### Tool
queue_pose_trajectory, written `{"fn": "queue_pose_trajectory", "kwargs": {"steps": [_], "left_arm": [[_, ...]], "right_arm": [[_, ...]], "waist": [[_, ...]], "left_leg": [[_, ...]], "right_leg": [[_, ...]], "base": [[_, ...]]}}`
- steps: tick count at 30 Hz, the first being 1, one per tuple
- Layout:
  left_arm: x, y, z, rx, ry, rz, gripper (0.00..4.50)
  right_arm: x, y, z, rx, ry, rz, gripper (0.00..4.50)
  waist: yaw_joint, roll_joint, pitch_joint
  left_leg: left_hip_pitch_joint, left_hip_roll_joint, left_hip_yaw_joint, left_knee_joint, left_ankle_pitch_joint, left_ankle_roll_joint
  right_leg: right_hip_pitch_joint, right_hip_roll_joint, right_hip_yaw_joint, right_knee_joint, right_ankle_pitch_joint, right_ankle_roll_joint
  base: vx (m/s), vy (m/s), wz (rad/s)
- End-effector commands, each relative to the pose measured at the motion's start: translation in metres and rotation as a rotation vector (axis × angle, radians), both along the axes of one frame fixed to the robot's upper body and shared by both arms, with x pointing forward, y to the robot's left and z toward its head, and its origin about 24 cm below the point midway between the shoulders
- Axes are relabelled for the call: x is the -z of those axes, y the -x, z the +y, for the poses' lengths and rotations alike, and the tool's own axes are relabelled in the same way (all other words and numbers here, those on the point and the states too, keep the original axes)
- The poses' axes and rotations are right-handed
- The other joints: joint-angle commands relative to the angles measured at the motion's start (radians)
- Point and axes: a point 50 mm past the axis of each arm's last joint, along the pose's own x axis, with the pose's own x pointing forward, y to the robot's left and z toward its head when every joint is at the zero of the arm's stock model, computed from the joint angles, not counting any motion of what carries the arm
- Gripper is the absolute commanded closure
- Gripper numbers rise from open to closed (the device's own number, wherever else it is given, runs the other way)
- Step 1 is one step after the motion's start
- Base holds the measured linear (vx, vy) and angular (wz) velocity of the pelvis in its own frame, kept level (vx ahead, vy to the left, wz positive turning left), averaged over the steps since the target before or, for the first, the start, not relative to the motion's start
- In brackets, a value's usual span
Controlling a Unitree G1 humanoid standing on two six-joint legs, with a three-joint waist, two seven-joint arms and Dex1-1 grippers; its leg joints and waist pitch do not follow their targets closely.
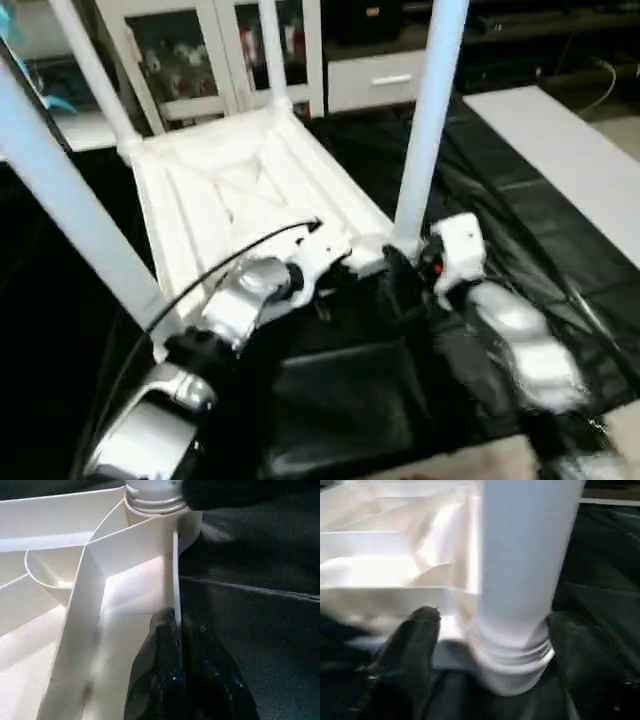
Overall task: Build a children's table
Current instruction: Rotate leg to tighten
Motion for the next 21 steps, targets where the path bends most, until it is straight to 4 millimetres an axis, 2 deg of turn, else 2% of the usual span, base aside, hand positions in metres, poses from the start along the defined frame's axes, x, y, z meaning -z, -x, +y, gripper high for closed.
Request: {"fn": "queue_pose_trajectory", "kwargs": {"steps": [1,2,3,4,5,6,8,10,11,12,13,15,17,21], "left_arm": [[0.006,0.007,0.011,0.063,-0.017,0.036,4.50],[0.006,0.010,0.014,0.104,-0.021,0.050,4.50],[0.006,0.010,0.014,0.104,-0.021,0.050,4.50],[0.006,0.013,0.016,0.142,-0.014,0.070,4.50],[0.005,0.020,0.020,0.231,-0.004,0.088,4.50],[0.004,0.024,0.022,0.276,0.004,0.109,4.50],[0.002,0.030,0.027,0.338,0.002,0.133,4.50],[0.001,0.032,0.029,0.359,-0.002,0.138,4.50],[0.001,0.032,0.030,0.362,-0.002,0.142,4.50],[0.001,0.032,0.030,0.362,-0.002,0.142,4.50],[0.001,0.037,0.032,0.397,-0.004,0.158,4.50],[0.001,0.041,0.037,0.407,-0.019,0.161,4.50],[0.001,0.042,0.039,0.401,-0.020,0.160,4.50],[0.003,0.045,0.041,0.390,-0.013,0.165,4.50]], "right_arm": [[-0.006,0.017,-0.006,-0.134,0.001,0.047,0.55],[-0.007,0.030,-0.014,-0.199,0.034,0.078,0.34],[-0.007,0.030,-0.014,-0.199,0.034,0.078,0.34],[-0.006,0.037,-0.022,-0.219,0.062,0.092,0.34],[-0.007,0.048,-0.034,-0.248,0.097,0.115,0.34],[-0.009,0.053,-0.041,-0.243,0.106,0.127,0.34],[-0.010,0.058,-0.053,-0.220,0.117,0.136,0.34],[-0.011,0.059,-0.060,-0.175,0.127,0.146,0.34],[-0.011,0.059,-0.062,-0.160,0.130,0.149,0.34],[-0.011,0.059,-0.062,-0.160,0.130,0.149,0.34],[-0.012,0.060,-0.065,-0.144,0.136,0.153,0.34],[-0.013,0.060,-0.067,-0.124,0.136,0.155,0.34],[-0.013,0.060,-0.067,-0.130,0.136,0.157,0.34],[-0.011,0.060,-0.060,-0.154,0.133,0.159,0.34]], "waist": [[0.008,-0.009,-0.060],[0.012,-0.017,-0.060],[0.013,-0.017,-0.062],[0.012,-0.006,-0.061],[0.013,-0.014,-0.057],[0.014,-0.004,-0.054],[0.016,-0.004,-0.055],[0.015,-0.001,-0.050],[0.020,0.001,-0.050],[0.020,0.001,-0.048],[0.021,0.007,-0.048],[0.017,0.006,-0.049],[0.016,0.005,-0.049],[0.016,0.004,-0.051]], "left_leg": [[0.039,0.116,-0.066,-0.095,-0.255,0.063],[0.039,0.115,-0.066,-0.094,-0.271,0.061],[0.041,0.116,-0.065,-0.093,-0.267,0.061],[0.039,0.113,-0.065,-0.094,-0.266,0.060],[0.037,0.113,-0.064,-0.095,-0.305,0.046],[0.035,0.114,-0.066,-0.097,-0.317,0.042],[0.041,0.115,-0.065,-0.100,-0.348,0.025],[0.041,0.114,-0.064,-0.103,-0.365,0.015],[0.053,0.113,-0.061,-0.102,-0.398,-0.010],[0.055,0.113,-0.061,-0.103,-0.407,-0.019],[0.055,0.114,-0.064,-0.105,-0.421,-0.036],[0.048,0.113,-0.068,-0.109,-0.420,-0.048],[0.050,0.112,-0.066,-0.108,-0.422,-0.052],[0.045,0.112,-0.067,-0.106,-0.391,-0.042]], "right_leg": [[0.024,-0.040,0.025,-0.048,-0.084,-0.203],[0.031,-0.041,0.025,-0.052,-0.091,-0.200],[0.029,-0.043,0.026,-0.050,-0.078,-0.207],[0.026,-0.044,0.026,-0.049,-0.075,-0.217],[0.028,-0.047,0.026,-0.057,-0.113,-0.220],[0.029,-0.049,0.028,-0.058,-0.129,-0.219],[0.023,-0.046,0.028,-0.060,-0.167,-0.222],[0.020,-0.044,0.028,-0.062,-0.188,-0.221],[0.010,-0.044,0.029,-0.066,-0.233,-0.214],[0.008,-0.044,0.030,-0.068,-0.246,-0.210],[0.010,-0.045,0.031,-0.068,-0.258,-0.201],[0.013,-0.045,0.029,-0.063,-0.247,-0.189],[0.011,-0.044,0.029,-0.064,-0.247,-0.187],[0.015,-0.047,0.029,-0.062,-0.227,-0.188]], "base": [[0.000,0.000,0.00],[0.000,0.000,0.00],[0.000,0.000,0.00],[0.000,0.000,0.00],[0.000,0.000,0.00],[0.000,0.000,0.00],[0.000,0.000,0.00],[0.000,0.000,0.00],[0.000,0.000,0.00],[0.000,0.000,0.00],[0.000,0.000,0.00],[0.000,0.000,0.00],[0.000,0.000,0.00],[0.000,0.000,0.00]]}}
